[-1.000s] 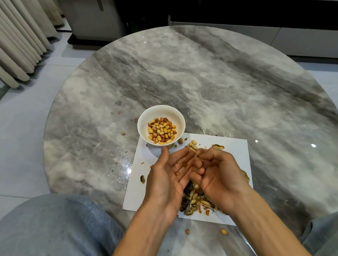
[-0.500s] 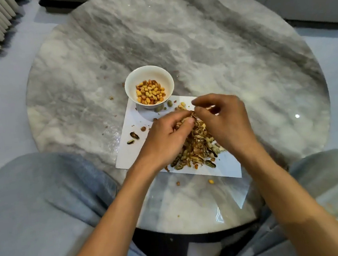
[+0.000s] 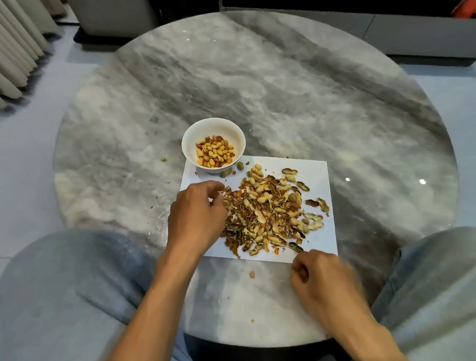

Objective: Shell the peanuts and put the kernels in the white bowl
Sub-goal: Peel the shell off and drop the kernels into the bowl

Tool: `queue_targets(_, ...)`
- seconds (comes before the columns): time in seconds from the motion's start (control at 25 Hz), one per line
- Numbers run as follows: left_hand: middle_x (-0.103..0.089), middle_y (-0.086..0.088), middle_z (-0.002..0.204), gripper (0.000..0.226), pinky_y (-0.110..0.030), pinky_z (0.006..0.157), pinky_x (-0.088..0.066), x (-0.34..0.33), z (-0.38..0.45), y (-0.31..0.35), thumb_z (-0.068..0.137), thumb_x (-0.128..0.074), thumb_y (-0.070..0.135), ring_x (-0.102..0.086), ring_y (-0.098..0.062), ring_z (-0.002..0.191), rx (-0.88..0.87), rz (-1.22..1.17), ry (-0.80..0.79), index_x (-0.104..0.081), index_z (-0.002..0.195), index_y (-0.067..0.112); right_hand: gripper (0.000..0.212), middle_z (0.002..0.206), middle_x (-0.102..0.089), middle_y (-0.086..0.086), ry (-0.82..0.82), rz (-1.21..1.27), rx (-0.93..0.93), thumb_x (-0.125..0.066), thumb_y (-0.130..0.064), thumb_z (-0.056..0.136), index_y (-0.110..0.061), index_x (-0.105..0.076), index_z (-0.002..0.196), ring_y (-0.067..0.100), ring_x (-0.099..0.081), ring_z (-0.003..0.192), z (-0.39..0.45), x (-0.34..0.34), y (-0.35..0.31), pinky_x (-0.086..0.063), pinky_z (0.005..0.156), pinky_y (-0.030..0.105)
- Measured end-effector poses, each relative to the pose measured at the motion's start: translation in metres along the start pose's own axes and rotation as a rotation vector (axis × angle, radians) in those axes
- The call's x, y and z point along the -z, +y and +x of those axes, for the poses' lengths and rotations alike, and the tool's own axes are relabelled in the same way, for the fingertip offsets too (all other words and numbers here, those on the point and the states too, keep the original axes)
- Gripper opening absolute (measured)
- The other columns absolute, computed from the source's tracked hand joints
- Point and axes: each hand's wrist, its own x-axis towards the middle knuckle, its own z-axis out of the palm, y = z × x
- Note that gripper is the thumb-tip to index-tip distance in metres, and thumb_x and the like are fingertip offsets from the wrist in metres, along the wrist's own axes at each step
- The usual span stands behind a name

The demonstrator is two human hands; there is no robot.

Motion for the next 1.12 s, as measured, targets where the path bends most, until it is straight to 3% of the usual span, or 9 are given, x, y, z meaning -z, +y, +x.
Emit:
queue_targets(0.28, -0.072, 0.004, 0.116, 0.026, -0.025, 0.083, -0.044, -0.005, -0.002, 0.002, 0.097, -0.06, 0.025, -0.066, -0.018, 0.102, -0.01, 0.002, -0.011, -0.07, 0.121, 0.025, 0.008, 0.093, -0.058, -0.004, 0.005, 0.046, 0.003, -0.051, -0.016, 0.088, -0.02, -0.058, 0.091, 0.018, -0.056, 0.084, -0.002, -0.01, -0.002, -0.047, 0.069, 0.03)
queue_targets(0.44, -0.072, 0.005, 0.114, 0.026, -0.024, 0.084, -0.045, -0.008, -0.004, 0.002, 0.096, -0.061, 0.026, -0.065, -0.014, 0.099, -0.069, -0.045, -0.052, -0.071, 0.12, 0.024, 0.017, 0.091, -0.059, -0.001, 0.055, 0.048, 0.031, -0.053, -0.007, 0.082, -0.018, -0.062, 0.093, 0.022, -0.056, 0.083, -0.006, -0.013, 0.006, -0.048, 0.07, 0.034)
queue_targets(0.64, -0.072, 0.005, 0.109, 0.027, -0.028, 0.088, -0.05, -0.019, -0.012, 0.001, 0.094, -0.063, 0.026, -0.065, -0.014, 0.099, -0.166, -0.063, -0.142, -0.07, 0.12, 0.025, 0.027, 0.086, -0.056, 0.002, 0.097, -0.04, 0.124, -0.061, 0.003, 0.066, -0.017, -0.057, 0.084, 0.027, -0.053, 0.076, -0.004, -0.027, 0.006, -0.046, 0.057, 0.039)
queue_targets(0.76, -0.072, 0.005, 0.102, 0.026, -0.028, 0.087, -0.052, -0.025, -0.016, 0.002, 0.094, -0.064, 0.024, -0.067, -0.013, 0.094, -0.224, -0.088, -0.167, -0.071, 0.119, 0.023, 0.025, 0.088, -0.055, -0.002, 0.105, 0.147, 0.063, -0.055, 0.002, 0.071, -0.019, -0.058, 0.085, 0.022, -0.052, 0.081, 0.005, -0.026, 0.01, -0.045, 0.068, 0.036)
queue_targets(0.84, -0.072, 0.005, 0.097, 0.026, -0.026, 0.083, -0.053, -0.031, -0.023, 0.004, 0.092, -0.067, 0.022, -0.067, -0.011, 0.089, -0.275, -0.063, -0.217, -0.072, 0.118, 0.022, 0.023, 0.084, -0.058, -0.003, 0.129, 0.258, 0.038, -0.057, 0.002, 0.073, -0.019, -0.06, 0.083, 0.015, -0.055, 0.076, 0.002, -0.02, 0.009, -0.046, 0.065, 0.03)
queue_targets(0.92, -0.073, 0.005, 0.095, 0.025, -0.026, 0.079, -0.054, -0.041, -0.032, 0.006, 0.09, -0.07, 0.021, -0.065, -0.009, 0.083, -0.388, -0.012, -0.29, -0.074, 0.115, 0.022, 0.021, 0.074, -0.065, -0.001, 0.164, 0.6, -0.15, -0.061, 0.004, 0.077, -0.017, -0.065, 0.08, 0.006, -0.057, 0.06, 0.0, -0.008, 0.009, -0.046, 0.057, 0.021)
queue_targets(1.04, -0.068, 0.004, 0.094, 0.023, -0.028, 0.072, -0.05, -0.063, -0.051, 0.008, 0.089, -0.072, 0.025, -0.06, -0.013, 0.083, -0.657, 0.147, -0.475, -0.074, 0.112, 0.023, 0.024, 0.067, -0.064, 0.007, 0.209, 1.191, -0.483, -0.058, 0.012, 0.084, -0.01, -0.067, 0.079, 0.015, -0.057, 0.052, 0.006, 0.011, 0.022, -0.05, 0.055, 0.027)
queue_targets(1.12, -0.062, 0.002, 0.09, 0.016, -0.031, 0.068, -0.046, -0.078, -0.056, 0.008, 0.089, -0.07, 0.026, -0.058, -0.018, 0.084, -0.792, 0.253, -0.566, -0.074, 0.104, 0.02, 0.024, 0.067, -0.061, 0.008, 0.207, 1.325, -0.576, -0.055, 0.013, 0.086, -0.008, -0.066, 0.08, 0.017, -0.055, 0.054, 0.007, 0.013, 0.027, -0.051, 0.055, 0.027)
